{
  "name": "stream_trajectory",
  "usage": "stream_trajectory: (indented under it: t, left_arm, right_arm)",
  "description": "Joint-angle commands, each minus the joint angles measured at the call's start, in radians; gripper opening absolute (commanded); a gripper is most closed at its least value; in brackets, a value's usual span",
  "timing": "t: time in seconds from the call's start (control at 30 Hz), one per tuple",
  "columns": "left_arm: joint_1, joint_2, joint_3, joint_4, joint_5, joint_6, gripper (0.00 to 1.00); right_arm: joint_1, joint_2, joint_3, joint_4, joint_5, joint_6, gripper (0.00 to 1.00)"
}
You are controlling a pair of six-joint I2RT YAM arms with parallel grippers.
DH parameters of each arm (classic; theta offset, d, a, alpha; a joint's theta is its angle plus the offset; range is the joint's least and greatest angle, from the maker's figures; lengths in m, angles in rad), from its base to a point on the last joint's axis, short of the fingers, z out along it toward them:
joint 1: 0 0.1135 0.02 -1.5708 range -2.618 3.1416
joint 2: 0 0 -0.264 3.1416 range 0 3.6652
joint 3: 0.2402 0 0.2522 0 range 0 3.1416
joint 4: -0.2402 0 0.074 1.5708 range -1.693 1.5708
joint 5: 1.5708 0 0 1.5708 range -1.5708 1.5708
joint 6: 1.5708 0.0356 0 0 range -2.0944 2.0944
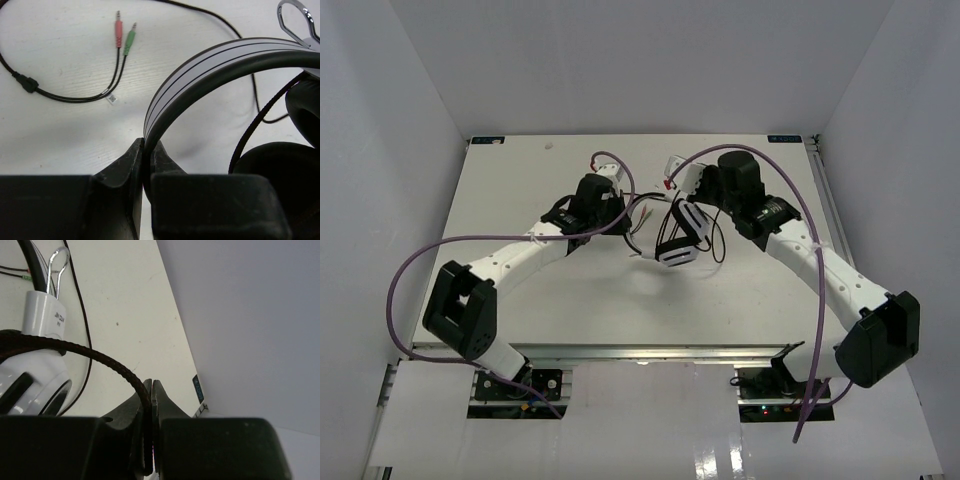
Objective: Wrap the headphones
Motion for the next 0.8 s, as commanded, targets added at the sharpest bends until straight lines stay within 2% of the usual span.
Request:
stream_trajectory:
  t: [0.0, 0.13, 0.3, 0.37, 0.5, 0.57, 0.63, 0.77]
  left_arm:
    - [-0.01, -0.14, 0.037, 0.067, 0.088, -0.038, 0.0]
    - [-0.01, -0.196, 0.061, 0.041, 0.127, -0.053, 0.0]
    - [-0.013, -0.242, 0.141, -0.019, 0.147, -0.065, 0.0]
    - [-0.015, -0.244, 0.191, -0.051, 0.151, -0.069, 0.0]
    - [-0.038, -0.229, 0.307, -0.116, 0.16, -0.083, 0.0]
    - [-0.063, -0.217, 0.356, -0.136, 0.153, -0.088, 0.0]
    - [-0.085, -0.203, 0.411, -0.161, 0.121, -0.092, 0.0]
    - [-0.102, -0.185, 0.522, -0.208, 0.072, -0.106, 0.0]
  right_arm:
    - [-0.081, 0.015, 0.017, 0.062, -0.163, 0.15, 0.08]
    - [-0.221, 0.027, 0.01, 0.058, -0.449, 0.283, 0.16]
    - [-0.306, 0.073, -0.003, 0.077, -0.819, 0.412, 0.17]
    - [-0.311, 0.114, -0.008, 0.12, -0.956, 0.466, 0.17]
    - [-0.308, 0.184, -0.046, 0.336, -1.187, 0.699, 0.18]
    - [-0.301, 0.238, -0.077, 0.528, -1.251, 0.846, 0.19]
    - [-0.283, 0.289, -0.095, 0.642, -1.275, 0.994, 0.22]
    - [-0.227, 0.388, -0.13, 0.803, -1.293, 1.124, 0.29]
